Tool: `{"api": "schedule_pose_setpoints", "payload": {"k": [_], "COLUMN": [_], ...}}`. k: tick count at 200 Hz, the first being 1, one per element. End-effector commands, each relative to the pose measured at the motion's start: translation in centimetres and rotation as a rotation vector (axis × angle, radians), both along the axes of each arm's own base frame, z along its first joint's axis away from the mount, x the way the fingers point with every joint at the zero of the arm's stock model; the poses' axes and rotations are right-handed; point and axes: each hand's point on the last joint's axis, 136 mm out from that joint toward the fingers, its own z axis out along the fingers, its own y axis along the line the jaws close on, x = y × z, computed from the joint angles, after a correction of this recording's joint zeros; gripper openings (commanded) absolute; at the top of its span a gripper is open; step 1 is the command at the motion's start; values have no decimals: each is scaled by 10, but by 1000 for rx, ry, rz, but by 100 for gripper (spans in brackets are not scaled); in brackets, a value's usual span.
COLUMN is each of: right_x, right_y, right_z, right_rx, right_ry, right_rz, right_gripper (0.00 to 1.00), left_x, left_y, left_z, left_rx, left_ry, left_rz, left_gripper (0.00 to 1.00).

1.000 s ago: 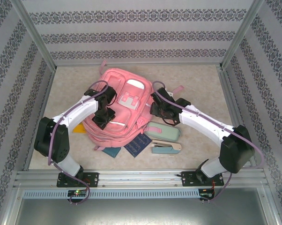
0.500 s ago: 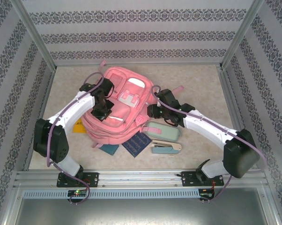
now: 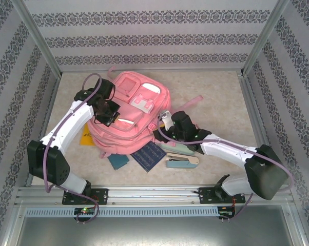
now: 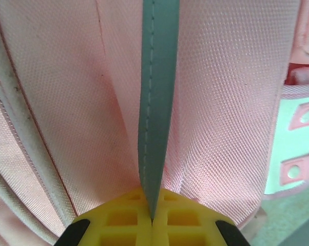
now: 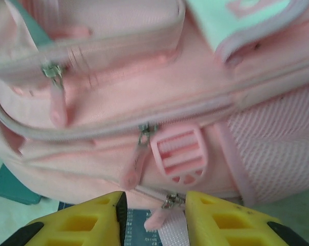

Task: Pack the student bag

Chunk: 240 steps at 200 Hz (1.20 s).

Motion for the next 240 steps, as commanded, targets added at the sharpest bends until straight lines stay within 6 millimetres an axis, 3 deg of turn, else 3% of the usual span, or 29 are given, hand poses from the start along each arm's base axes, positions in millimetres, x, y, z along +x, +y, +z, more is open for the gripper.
{"api": "schedule_pose_setpoints", "payload": {"k": [1, 45, 83, 121, 143, 175, 240], "right_x": [9, 14, 14, 3, -5, -10, -17], "right_y": [-1, 10, 25, 20, 14, 9, 28], "right_z": [-10, -34, -38, -46, -44, -38, -44], "right_rx": [8, 47, 145, 168, 184, 189, 206], "right_ry": [-47, -8, 43, 70, 63, 46, 66], "right_rz": [-30, -22, -13, -20, -18, -20, 26], "right_gripper": [36, 38, 38, 37, 36, 27, 36], "left_x": [20, 21, 21, 22, 23, 24, 24], "left_y": [-1, -1, -1, -1, -1, -2, -1], "left_z": [41, 46, 46, 47, 49, 50, 57], "left_rx": [-71, -102, -104, -111, -108, -115, -115], "left_ry": [-166, -186, -185, -188, -194, -195, -207], "left_rz": [-12, -8, -3, -3, -4, 3, 10], "left_gripper": [0, 0, 0, 0, 0, 0, 0]}}
